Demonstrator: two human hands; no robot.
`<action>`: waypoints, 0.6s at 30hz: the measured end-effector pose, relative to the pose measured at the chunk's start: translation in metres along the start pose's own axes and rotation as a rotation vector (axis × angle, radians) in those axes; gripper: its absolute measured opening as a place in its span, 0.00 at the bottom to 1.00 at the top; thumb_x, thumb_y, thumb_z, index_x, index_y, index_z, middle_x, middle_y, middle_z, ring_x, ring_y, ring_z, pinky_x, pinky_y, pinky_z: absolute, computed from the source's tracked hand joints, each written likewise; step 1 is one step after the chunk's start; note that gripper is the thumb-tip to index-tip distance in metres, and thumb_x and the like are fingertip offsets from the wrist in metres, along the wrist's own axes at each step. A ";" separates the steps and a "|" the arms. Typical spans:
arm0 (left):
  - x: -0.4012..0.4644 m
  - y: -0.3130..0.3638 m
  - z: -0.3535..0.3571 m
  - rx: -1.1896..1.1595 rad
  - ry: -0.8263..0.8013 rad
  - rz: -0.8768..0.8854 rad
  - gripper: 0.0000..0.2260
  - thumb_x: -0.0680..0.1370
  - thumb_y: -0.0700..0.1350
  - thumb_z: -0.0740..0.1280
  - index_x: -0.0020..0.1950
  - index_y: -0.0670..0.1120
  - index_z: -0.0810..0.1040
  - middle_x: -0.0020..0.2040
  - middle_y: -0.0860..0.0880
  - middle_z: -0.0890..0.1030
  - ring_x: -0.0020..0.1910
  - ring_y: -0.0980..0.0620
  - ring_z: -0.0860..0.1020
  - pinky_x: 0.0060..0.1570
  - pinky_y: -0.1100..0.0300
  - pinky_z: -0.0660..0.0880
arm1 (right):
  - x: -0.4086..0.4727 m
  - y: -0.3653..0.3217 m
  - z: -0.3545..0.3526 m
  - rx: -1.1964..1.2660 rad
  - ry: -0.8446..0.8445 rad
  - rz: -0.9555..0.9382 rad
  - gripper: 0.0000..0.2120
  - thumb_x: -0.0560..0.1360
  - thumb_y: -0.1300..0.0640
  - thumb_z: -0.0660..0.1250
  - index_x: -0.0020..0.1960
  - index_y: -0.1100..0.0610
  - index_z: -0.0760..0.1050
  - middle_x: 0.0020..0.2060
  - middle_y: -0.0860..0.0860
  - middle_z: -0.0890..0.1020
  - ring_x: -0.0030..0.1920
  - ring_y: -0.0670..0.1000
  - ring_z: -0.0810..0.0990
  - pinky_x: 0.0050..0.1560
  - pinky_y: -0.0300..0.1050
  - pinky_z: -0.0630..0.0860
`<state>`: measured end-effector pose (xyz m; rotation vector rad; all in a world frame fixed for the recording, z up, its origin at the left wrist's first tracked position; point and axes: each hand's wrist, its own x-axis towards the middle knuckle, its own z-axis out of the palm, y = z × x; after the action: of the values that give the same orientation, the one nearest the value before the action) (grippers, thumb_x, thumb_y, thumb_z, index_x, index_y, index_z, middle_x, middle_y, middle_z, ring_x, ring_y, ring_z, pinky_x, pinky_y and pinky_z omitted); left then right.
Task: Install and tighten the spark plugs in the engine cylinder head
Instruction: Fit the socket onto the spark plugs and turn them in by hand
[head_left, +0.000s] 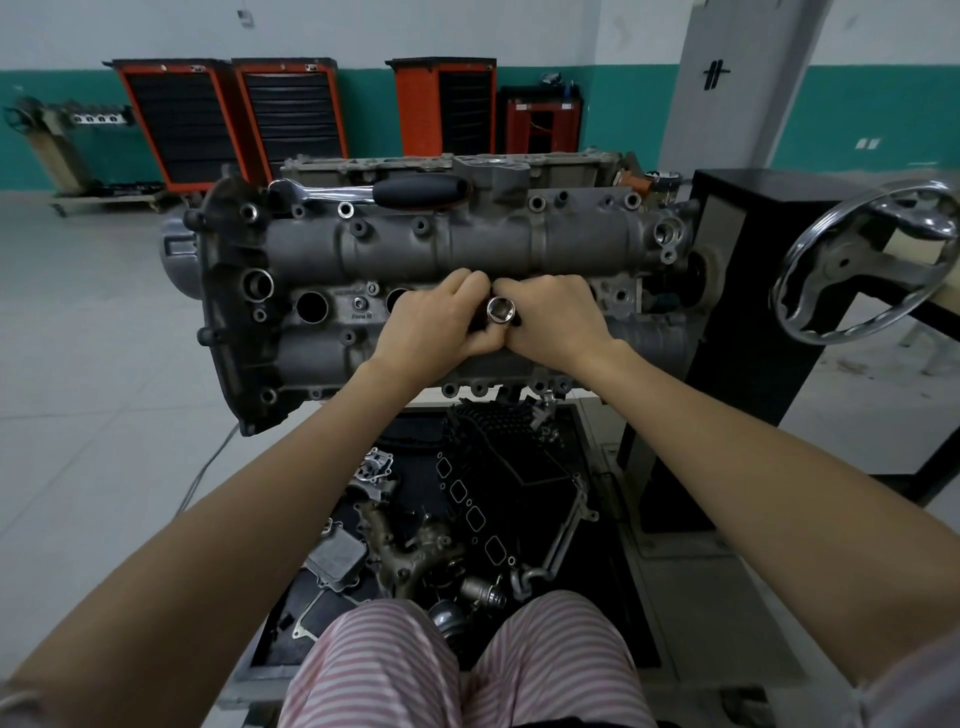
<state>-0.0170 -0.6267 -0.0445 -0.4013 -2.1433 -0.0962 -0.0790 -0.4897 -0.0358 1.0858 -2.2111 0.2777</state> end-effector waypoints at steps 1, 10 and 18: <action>0.000 0.000 0.001 0.003 0.003 -0.001 0.15 0.71 0.50 0.61 0.35 0.38 0.71 0.30 0.42 0.74 0.21 0.42 0.71 0.19 0.60 0.65 | 0.000 0.000 0.000 -0.003 -0.006 0.001 0.06 0.69 0.57 0.65 0.40 0.60 0.75 0.34 0.59 0.81 0.35 0.63 0.78 0.31 0.45 0.58; 0.000 0.002 0.000 0.009 -0.032 -0.033 0.15 0.74 0.47 0.60 0.37 0.36 0.73 0.33 0.39 0.76 0.22 0.40 0.74 0.22 0.58 0.63 | 0.001 -0.001 0.000 0.019 -0.003 0.046 0.08 0.70 0.53 0.64 0.40 0.59 0.74 0.35 0.59 0.81 0.37 0.63 0.79 0.32 0.46 0.61; 0.000 0.001 -0.001 -0.011 -0.021 -0.008 0.16 0.73 0.50 0.59 0.38 0.36 0.71 0.33 0.41 0.75 0.20 0.41 0.71 0.20 0.60 0.62 | -0.001 -0.001 0.001 -0.024 -0.006 0.007 0.08 0.71 0.54 0.63 0.43 0.59 0.76 0.37 0.58 0.82 0.38 0.62 0.79 0.32 0.46 0.60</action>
<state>-0.0160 -0.6257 -0.0442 -0.4018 -2.1663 -0.1088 -0.0781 -0.4903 -0.0368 1.0674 -2.2189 0.2503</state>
